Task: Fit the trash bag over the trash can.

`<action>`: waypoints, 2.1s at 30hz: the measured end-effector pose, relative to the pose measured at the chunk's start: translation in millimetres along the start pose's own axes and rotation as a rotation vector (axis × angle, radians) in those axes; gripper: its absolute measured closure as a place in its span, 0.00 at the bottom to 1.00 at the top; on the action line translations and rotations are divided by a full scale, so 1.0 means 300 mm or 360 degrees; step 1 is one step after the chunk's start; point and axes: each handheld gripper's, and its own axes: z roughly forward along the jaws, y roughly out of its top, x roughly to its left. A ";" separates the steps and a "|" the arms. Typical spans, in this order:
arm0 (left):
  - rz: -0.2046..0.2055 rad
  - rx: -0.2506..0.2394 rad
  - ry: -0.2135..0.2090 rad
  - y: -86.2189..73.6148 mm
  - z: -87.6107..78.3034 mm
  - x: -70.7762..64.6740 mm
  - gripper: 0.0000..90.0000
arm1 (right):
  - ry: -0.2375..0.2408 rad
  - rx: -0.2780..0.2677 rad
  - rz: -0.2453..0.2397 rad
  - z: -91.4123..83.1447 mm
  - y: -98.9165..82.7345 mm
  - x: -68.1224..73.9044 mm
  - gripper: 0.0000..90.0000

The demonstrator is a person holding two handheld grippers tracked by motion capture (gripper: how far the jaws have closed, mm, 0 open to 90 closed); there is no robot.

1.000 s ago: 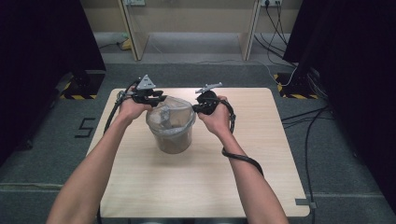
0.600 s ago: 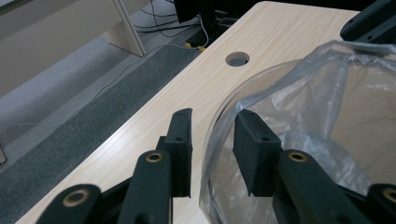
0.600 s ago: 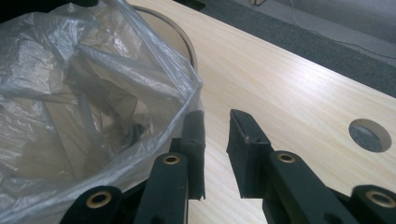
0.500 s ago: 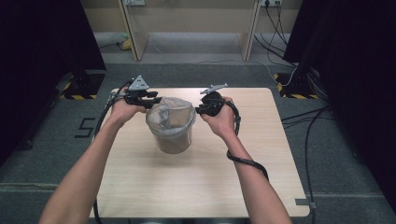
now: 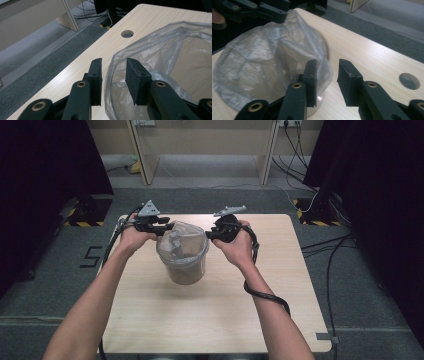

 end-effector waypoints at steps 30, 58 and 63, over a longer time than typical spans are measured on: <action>0.0001 0.0004 -0.0026 -0.036 -0.002 0.013 0.84 | 0.0038 0.0165 0.0057 0.064 -0.077 -0.004 0.99; -0.0048 -0.0017 -0.0048 -0.017 0.036 0.040 0.91 | 0.0049 0.0012 0.0026 0.020 0.018 -0.012 0.72; -0.0064 -0.0002 -0.0081 -0.017 0.053 0.034 0.99 | 0.0051 0.0002 0.0015 0.020 0.028 -0.012 0.72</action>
